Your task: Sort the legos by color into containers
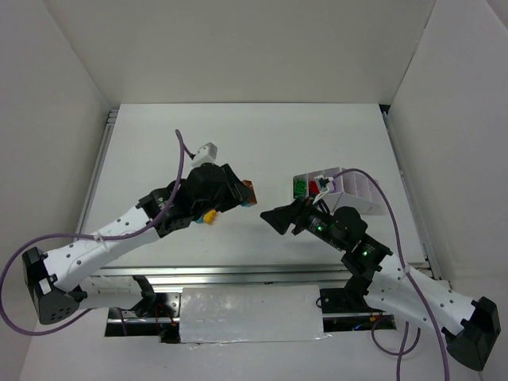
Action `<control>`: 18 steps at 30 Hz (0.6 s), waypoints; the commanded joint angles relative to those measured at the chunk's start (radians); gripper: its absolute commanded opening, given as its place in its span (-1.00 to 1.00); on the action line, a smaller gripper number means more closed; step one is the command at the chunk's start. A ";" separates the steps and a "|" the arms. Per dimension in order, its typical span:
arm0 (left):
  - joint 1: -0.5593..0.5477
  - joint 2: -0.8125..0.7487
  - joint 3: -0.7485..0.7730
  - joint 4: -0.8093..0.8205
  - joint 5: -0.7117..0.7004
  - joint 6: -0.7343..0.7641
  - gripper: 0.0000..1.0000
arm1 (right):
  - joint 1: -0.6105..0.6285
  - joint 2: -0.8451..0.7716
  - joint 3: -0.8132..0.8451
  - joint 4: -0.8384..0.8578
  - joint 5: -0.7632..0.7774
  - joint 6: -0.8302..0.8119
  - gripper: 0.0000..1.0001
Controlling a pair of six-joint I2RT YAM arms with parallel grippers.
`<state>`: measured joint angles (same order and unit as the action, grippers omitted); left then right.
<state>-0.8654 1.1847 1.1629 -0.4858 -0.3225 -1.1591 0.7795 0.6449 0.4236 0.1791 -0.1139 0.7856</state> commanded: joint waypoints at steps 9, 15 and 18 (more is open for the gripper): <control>-0.159 0.134 0.153 0.058 -0.082 -0.096 -1.00 | 0.093 0.032 0.004 0.166 0.281 -0.074 0.67; -0.168 0.164 0.167 0.075 -0.072 -0.093 -1.00 | 0.104 0.029 -0.014 0.183 0.361 -0.063 0.05; -0.175 0.168 0.175 0.073 -0.069 -0.091 -1.00 | 0.104 0.036 -0.014 0.183 0.373 -0.068 -0.25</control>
<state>-1.0290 1.3514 1.2934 -0.4484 -0.3840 -1.2381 0.8799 0.6788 0.4160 0.3096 0.1879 0.7341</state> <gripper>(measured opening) 0.483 0.438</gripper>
